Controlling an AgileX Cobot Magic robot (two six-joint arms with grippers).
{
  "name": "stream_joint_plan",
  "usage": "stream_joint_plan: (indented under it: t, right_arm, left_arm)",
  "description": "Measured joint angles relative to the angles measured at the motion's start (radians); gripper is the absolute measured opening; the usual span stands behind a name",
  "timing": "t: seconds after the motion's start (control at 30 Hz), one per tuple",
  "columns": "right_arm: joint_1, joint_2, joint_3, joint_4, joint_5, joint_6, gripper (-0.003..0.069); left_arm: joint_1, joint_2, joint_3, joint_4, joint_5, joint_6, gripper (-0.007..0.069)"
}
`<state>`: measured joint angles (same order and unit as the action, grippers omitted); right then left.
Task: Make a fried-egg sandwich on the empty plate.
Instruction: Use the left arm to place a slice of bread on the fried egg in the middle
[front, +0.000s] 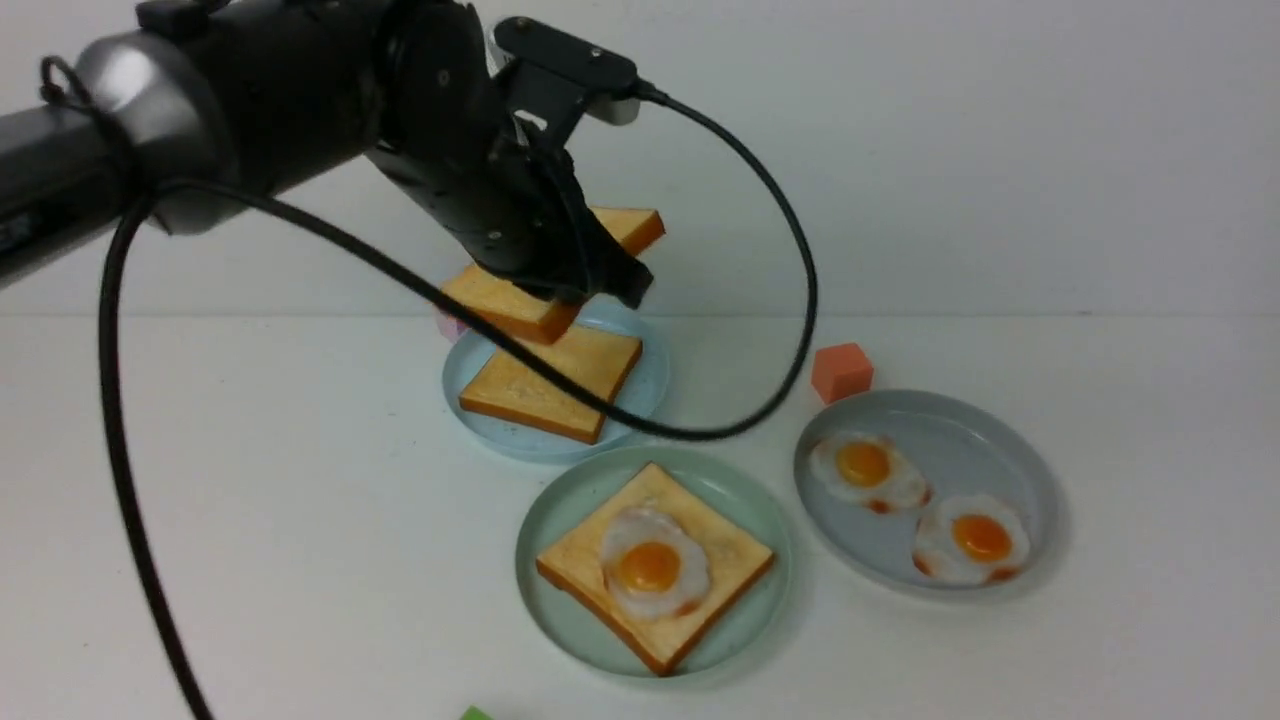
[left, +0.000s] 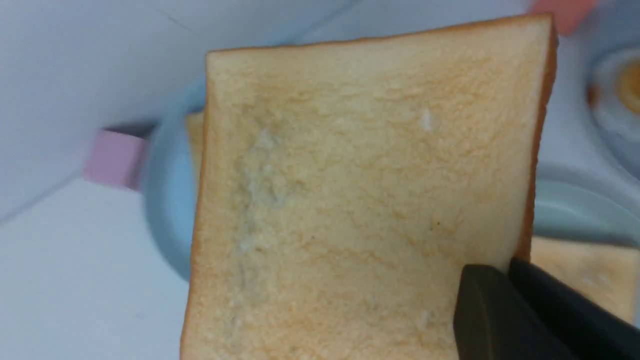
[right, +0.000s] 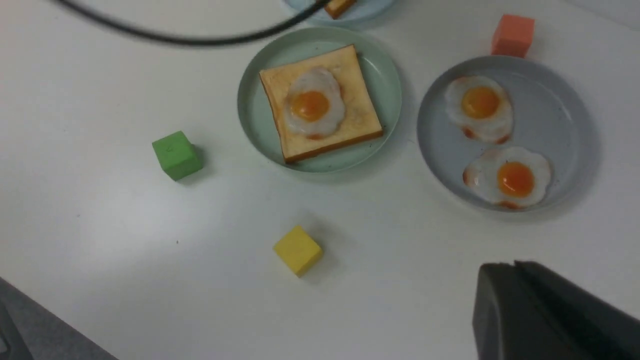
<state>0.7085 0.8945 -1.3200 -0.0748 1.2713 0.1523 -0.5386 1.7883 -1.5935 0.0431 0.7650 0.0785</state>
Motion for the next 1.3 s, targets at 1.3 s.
stream_joint_plan:
  t: [1.3]
  right_arm:
    - [0.0, -0.107, 0.0, -0.014, 0.0, 0.0, 0.0074]
  left_arm:
    - [-0.232, 0.119, 0.211, -0.006, -0.055, -0.104, 0.0022]
